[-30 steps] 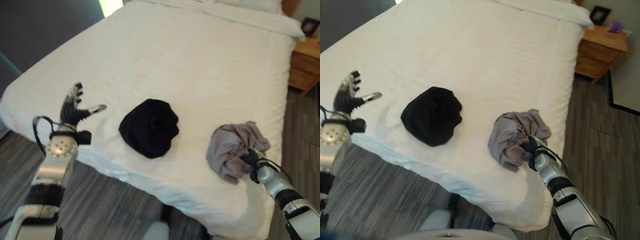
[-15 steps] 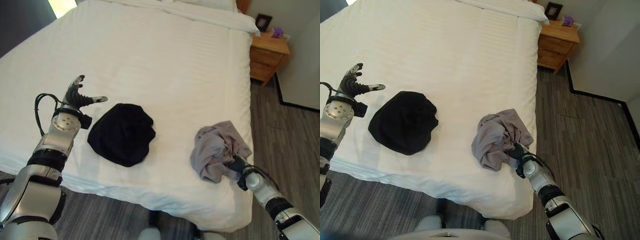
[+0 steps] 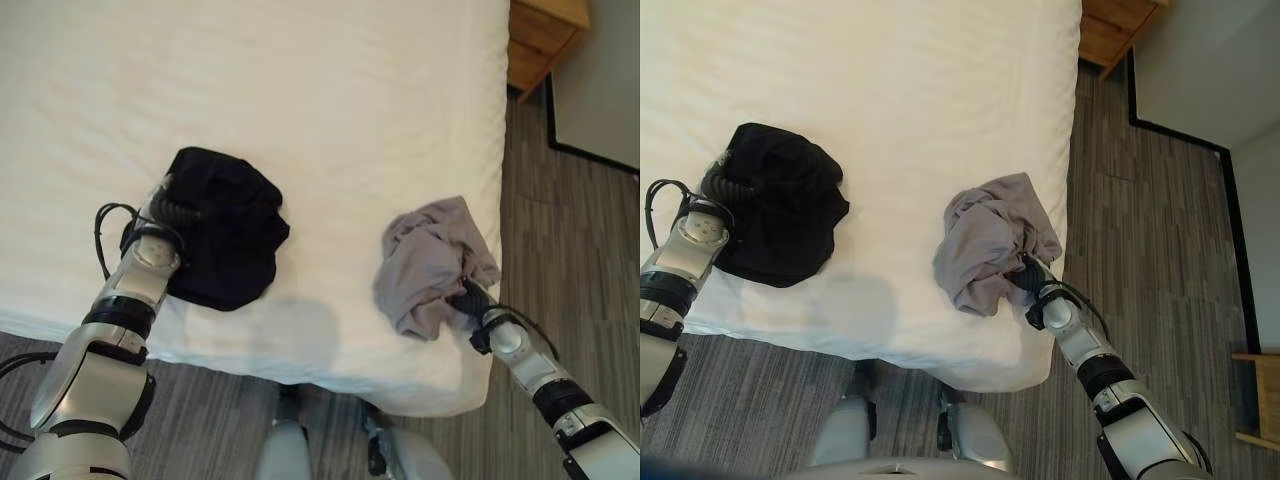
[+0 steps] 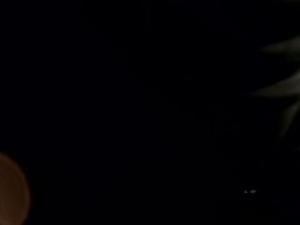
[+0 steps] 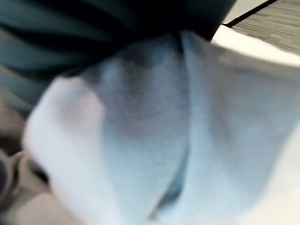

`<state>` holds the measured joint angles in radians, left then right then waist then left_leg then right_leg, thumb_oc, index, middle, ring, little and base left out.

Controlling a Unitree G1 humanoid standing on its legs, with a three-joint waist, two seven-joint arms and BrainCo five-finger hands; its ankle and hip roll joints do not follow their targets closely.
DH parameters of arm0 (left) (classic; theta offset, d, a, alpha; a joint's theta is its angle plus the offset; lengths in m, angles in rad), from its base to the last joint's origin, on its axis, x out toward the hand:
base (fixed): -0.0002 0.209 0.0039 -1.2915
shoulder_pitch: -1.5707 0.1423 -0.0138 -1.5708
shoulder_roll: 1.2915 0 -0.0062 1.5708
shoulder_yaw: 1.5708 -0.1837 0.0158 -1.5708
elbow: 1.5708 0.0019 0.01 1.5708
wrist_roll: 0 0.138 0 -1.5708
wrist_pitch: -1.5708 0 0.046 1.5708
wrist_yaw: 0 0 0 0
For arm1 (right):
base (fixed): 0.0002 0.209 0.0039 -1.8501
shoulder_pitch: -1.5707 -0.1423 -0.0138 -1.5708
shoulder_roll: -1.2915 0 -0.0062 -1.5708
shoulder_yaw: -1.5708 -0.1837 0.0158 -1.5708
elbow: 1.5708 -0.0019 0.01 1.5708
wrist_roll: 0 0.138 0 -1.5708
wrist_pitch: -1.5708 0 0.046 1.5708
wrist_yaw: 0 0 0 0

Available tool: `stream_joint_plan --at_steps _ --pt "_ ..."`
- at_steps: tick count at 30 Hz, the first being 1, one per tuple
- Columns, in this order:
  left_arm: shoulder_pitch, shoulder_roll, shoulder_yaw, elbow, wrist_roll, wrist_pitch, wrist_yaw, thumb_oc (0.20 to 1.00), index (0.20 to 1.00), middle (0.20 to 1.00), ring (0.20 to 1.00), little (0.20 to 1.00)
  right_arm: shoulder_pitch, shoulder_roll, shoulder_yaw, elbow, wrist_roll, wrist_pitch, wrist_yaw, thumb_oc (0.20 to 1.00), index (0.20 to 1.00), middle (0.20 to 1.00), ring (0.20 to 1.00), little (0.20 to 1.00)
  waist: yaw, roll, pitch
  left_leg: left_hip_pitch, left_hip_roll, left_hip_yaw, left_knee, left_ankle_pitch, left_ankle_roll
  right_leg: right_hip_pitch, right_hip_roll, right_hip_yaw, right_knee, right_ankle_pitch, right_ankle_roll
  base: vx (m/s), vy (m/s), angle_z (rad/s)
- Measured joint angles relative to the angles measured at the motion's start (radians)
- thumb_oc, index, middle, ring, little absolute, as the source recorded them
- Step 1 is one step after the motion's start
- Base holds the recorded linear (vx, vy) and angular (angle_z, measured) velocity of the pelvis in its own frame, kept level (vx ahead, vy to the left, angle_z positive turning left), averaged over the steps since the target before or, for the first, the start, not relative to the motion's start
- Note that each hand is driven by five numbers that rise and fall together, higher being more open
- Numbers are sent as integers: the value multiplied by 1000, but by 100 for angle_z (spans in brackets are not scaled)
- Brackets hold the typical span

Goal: Pick up bed clothes into laundry basket.

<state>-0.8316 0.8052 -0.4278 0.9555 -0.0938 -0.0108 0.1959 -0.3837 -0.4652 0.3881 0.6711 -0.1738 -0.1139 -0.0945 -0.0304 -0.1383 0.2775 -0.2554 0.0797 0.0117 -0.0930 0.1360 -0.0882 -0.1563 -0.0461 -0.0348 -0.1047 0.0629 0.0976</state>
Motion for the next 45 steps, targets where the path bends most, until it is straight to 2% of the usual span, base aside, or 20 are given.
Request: stream_joint_plan --at_steps 3,5,6,9,11,12,14,15,18,20,25,27,28,33,35,37,39,45 --pt "11 -13 2 -44 65 4 -6 200 200 200 200 200 5 -7 -15 -10 0 0 -5 200 200 200 200 200 5 14 9 9 -3 3 0 0 0 8 -3 3 0 1 2 25 42 -1" --pt "71 -12 30 -135 70 11 -16 200 200 200 200 200 25 -10 -45 -40 4 3 -2 200 200 200 200 200 5 28 18 31 -9 5 0 0 1 27 -9 9 1 1 2 40 34 -5" --pt "147 -10 69 -248 64 13 -30 200 200 200 200 200 60 -8 -102 -91 44 14 14 200 200 200 200 200 5 39 27 51 -14 7 -1 -3 0 45 -17 11 0 0 4 34 24 -4" --pt "262 -19 119 -362 42 2 -57 200 200 200 200 200 97 -8 -176 -156 111 23 19 200 200 200 200 200 5 80 46 74 -22 12 -1 -10 -2 70 -23 16 2 -1 6 46 29 -4" --pt "372 -26 194 -463 -2 -1 -76 200 200 200 200 200 137 -6 -233 -232 189 48 31 200 200 200 200 200 4 94 50 88 -23 14 0 -8 4 82 -26 17 5 0 7 68 17 -3" --pt "372 -26 194 -463 -2 -1 -76 200 200 200 200 200 137 -6 -233 -232 189 48 31 200 200 200 200 200 4 94 50 88 -23 14 0 -8 4 82 -26 17 5 0 7 63 3 -3" --pt "489 -28 253 -527 -63 -8 -91 200 200 200 200 200 200 -3 -298 -278 310 68 41 200 200 200 200 200 8 101 47 141 -19 15 -1 -20 15 135 -24 12 1 -7 11 70 -6 -2" --pt "515 -29 273 -544 -65 -8 -92 200 200 200 200 200 216 -2 -315 -298 325 70 41 200 200 200 200 200 8 102 45 149 -19 15 -1 -22 15 144 -25 12 0 -10 12 90 -6 2" --pt "586 -59 363 -592 -140 -11 -92 200 200 200 200 200 275 -7 -375 -352 450 63 54 200 200 200 200 200 8 123 33 167 -22 10 -1 -26 15 163 -26 10 3 -14 10 70 -24 5" --pt "618 -74 412 -653 -195 -10 -92 200 200 200 200 200 295 -6 -389 -419 546 90 61 200 200 200 200 200 9 136 25 190 -22 2 -1 -28 12 192 -26 1 4 -17 9 47 -17 11" --pt "636 -87 445 -752 -258 -28 -89 200 200 200 200 200 315 -21 -397 -556 627 94 93 200 200 200 200 200 11 160 -32 218 -25 -22 -6 -31 13 234 -27 -18 4 -28 7 37 -16 14" --pt "654 -120 485 -843 -292 -37 -87 200 200 200 200 200 316 -28 -406 -644 667 94 102 200 200 200 200 200 16 167 -49 243 -26 -26 -6 -35 13 260 -27 -24 3 -32 5 -14 -18 12" --pt "666 -137 496 -868 -304 -57 -83 200 200 200 200 200 316 -27 -407 -674 695 85 110 200 200 200 200 200 19 172 -81 243 -25 -29 -6 -38 16 263 -27 -27 1 -37 5 -25 -29 6" --pt "712 -227 549 -1027 -336 -73 -65 200 200 200 200 200 314 -27 -414 -765 744 88 129 200 200 200 200 200 34 174 -147 253 -25 -39 -6 -37 18 276 -25 -38 3 -40 3 -1 -13 5" --pt "722 -239 564 -1035 -336 -73 -62 200 200 200 200 200 316 -23 -414 -770 746 91 129 200 200 200 200 200 38 175 -152 259 -26 -43 -6 -37 18 285 -25 -41 2 -46 3 1 -13 6" --pt "757 -301 598 -1096 -336 -75 -56 200 200 200 200 200 331 -22 -411 -816 766 92 141 200 200 200 200 200 37 174 -162 259 -25 -46 -6 -37 19 286 -25 -42 2 -47 3 12 -18 4" --pt "762 -305 598 -1107 -336 -75 -55 200 200 200 200 200 331 -21 -412 -821 766 92 147 200 200 200 200 200 39 173 -167 259 -25 -49 -6 -36 19 288 -23 -44 2 -47 3 11 -13 5" --pt "873 -431 599 -1179 -336 -77 -72 200 200 200 200 200 412 60 -399 -820 766 94 148 200 200 200 200 200 47 174 -189 260 -27 -52 -6 -35 21 289 -25 -49 4 -50 3 1 -2 1"
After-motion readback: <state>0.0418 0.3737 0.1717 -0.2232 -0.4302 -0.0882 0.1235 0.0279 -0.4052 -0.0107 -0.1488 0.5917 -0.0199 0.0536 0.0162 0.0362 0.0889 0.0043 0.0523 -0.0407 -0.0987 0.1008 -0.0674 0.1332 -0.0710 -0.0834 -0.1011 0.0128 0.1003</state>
